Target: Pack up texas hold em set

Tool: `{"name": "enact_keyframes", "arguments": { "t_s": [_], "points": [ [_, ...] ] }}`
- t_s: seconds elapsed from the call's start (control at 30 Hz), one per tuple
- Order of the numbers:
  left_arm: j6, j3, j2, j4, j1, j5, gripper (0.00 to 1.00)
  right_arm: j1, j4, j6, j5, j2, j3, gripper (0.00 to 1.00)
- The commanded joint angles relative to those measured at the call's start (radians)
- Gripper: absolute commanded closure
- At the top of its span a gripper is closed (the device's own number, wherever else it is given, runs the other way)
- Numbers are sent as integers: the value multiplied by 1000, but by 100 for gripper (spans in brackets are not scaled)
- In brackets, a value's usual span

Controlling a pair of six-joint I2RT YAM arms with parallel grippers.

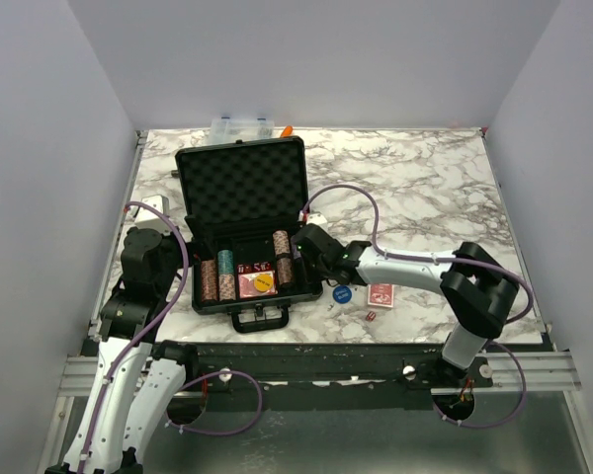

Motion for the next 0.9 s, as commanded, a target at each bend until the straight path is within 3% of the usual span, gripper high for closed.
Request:
{"name": "enact_keyframes", "arguments": {
  "t_s": [0.0, 0.87],
  "points": [
    [3, -3, -3, 0, -5, -1, 3, 6, -13, 57, 33, 51, 41, 99],
    [2, -1, 8, 0, -5, 8, 3, 4, -89, 43, 213, 216, 218, 99]
  ]
}}
